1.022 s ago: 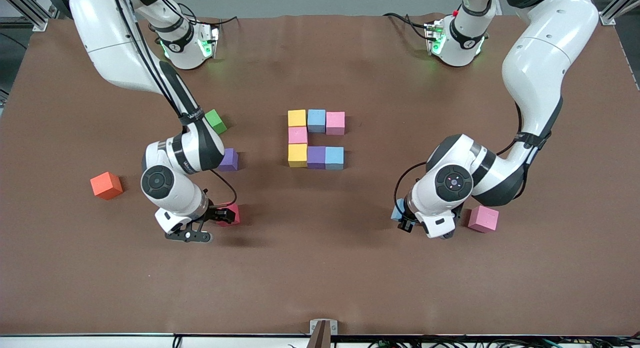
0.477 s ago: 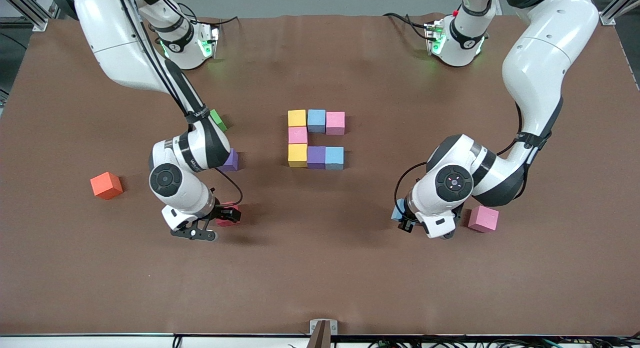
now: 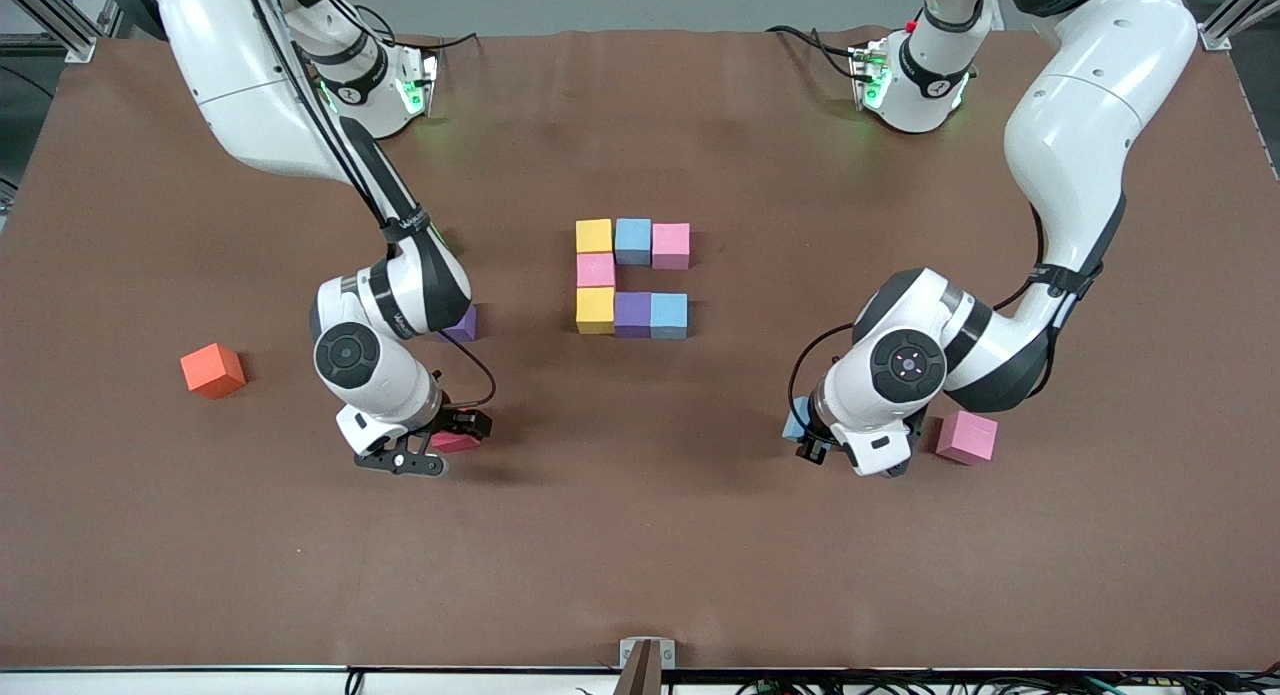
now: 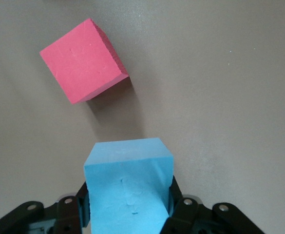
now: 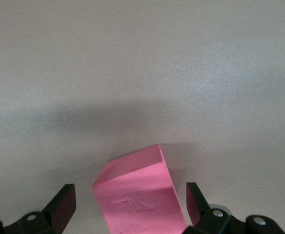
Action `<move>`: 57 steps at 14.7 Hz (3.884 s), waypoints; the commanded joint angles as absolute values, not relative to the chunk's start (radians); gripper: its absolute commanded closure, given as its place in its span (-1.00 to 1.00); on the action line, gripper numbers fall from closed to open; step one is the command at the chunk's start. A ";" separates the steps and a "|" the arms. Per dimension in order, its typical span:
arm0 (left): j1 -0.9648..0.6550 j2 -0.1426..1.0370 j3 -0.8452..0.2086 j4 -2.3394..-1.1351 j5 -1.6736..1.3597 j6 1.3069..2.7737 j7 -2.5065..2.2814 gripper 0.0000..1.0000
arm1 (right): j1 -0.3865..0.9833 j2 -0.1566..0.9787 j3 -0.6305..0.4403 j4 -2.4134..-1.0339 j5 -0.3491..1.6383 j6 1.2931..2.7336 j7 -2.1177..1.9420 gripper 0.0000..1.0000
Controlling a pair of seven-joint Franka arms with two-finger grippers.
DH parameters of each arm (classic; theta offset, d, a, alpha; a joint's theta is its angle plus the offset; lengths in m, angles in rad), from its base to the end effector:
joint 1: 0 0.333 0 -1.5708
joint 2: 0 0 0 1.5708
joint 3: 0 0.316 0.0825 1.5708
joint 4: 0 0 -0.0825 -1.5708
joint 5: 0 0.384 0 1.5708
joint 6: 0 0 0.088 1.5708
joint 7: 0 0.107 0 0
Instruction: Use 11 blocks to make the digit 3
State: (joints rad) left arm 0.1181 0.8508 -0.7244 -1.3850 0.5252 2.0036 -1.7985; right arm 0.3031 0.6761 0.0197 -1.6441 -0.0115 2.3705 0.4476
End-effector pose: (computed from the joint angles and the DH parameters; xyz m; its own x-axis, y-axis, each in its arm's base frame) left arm 0.6668 -0.2831 0.2832 0.4206 0.9059 -0.0494 0.9062 -0.4222 -0.0259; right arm 0.6575 0.2180 0.2243 0.9916 -0.1215 0.0438 -0.1205 -0.9924 -0.0254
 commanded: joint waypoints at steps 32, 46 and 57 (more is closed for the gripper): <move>0.117 0.838 -0.719 -1.391 0.525 1.991 -1.798 0.38 | 0.609 0.661 0.025 -1.749 -0.005 2.482 0.787 0.99; 0.120 0.839 -0.719 -1.391 0.525 1.991 -1.798 0.38 | 0.649 0.658 0.025 -1.755 -0.005 2.468 0.842 0.99; 0.120 0.841 -0.719 -1.391 0.526 1.991 -1.796 0.38 | 0.669 0.655 0.025 -1.755 -0.005 2.451 0.861 0.99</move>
State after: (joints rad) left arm 0.1191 0.8512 -0.7205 -1.3891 0.5252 2.0036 -1.7985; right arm 0.6541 0.6751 0.0289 -1.7273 -0.0119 2.4564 0.8400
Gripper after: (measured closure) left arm 0.401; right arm 0.383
